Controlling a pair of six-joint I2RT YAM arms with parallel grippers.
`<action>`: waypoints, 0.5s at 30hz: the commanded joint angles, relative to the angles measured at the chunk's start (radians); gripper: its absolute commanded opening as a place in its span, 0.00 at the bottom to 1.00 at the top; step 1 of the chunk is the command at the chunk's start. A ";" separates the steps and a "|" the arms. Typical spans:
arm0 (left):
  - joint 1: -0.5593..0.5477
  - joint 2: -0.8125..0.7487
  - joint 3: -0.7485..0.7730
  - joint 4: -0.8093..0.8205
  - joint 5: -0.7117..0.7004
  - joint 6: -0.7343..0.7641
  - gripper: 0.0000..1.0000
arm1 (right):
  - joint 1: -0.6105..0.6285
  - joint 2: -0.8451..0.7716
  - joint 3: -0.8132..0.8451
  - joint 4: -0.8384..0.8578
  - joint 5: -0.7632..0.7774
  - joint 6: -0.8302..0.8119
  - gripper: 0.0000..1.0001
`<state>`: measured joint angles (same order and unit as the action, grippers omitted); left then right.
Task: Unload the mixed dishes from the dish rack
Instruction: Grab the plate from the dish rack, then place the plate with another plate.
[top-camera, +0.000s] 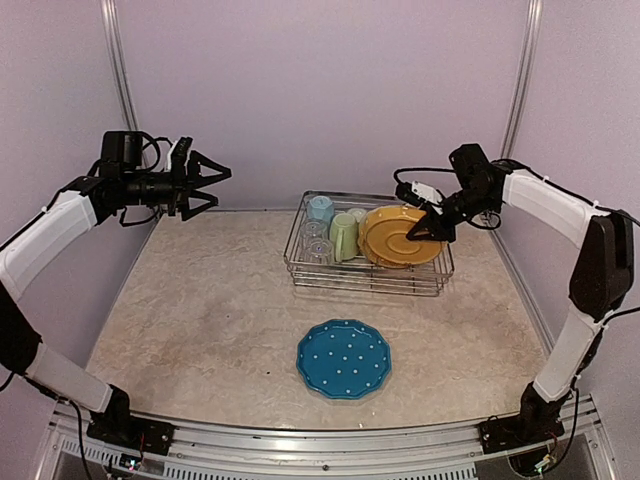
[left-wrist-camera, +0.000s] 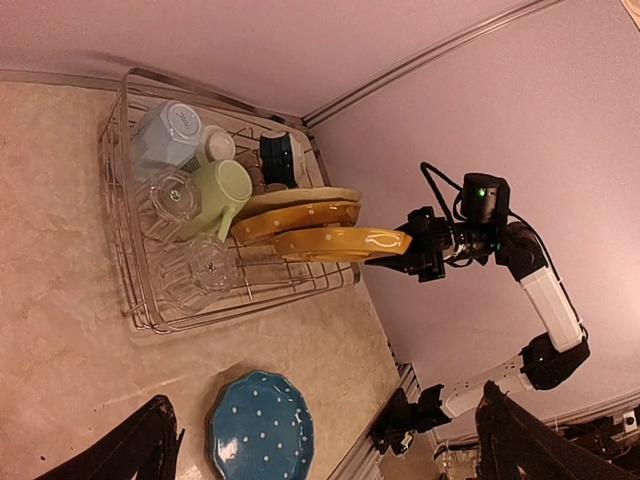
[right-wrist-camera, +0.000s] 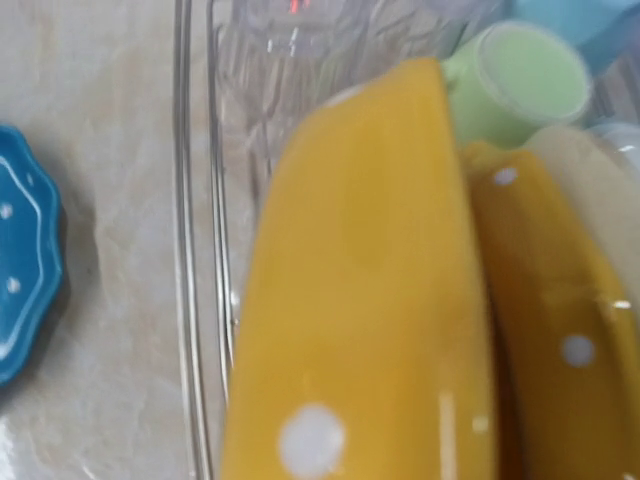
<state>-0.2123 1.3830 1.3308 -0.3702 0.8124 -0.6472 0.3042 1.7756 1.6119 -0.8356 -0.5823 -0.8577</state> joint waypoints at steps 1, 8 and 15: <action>-0.015 0.001 0.004 0.001 -0.004 0.013 0.99 | 0.016 -0.131 -0.043 0.174 -0.079 0.136 0.00; -0.018 0.001 0.006 -0.004 -0.009 0.018 0.99 | 0.035 -0.194 -0.071 0.183 -0.159 0.091 0.00; -0.018 0.003 0.007 -0.005 -0.009 0.019 0.99 | 0.093 -0.228 -0.067 0.109 -0.239 0.055 0.00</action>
<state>-0.2241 1.3830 1.3308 -0.3714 0.8074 -0.6456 0.3447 1.6268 1.5341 -0.7536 -0.7097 -0.7750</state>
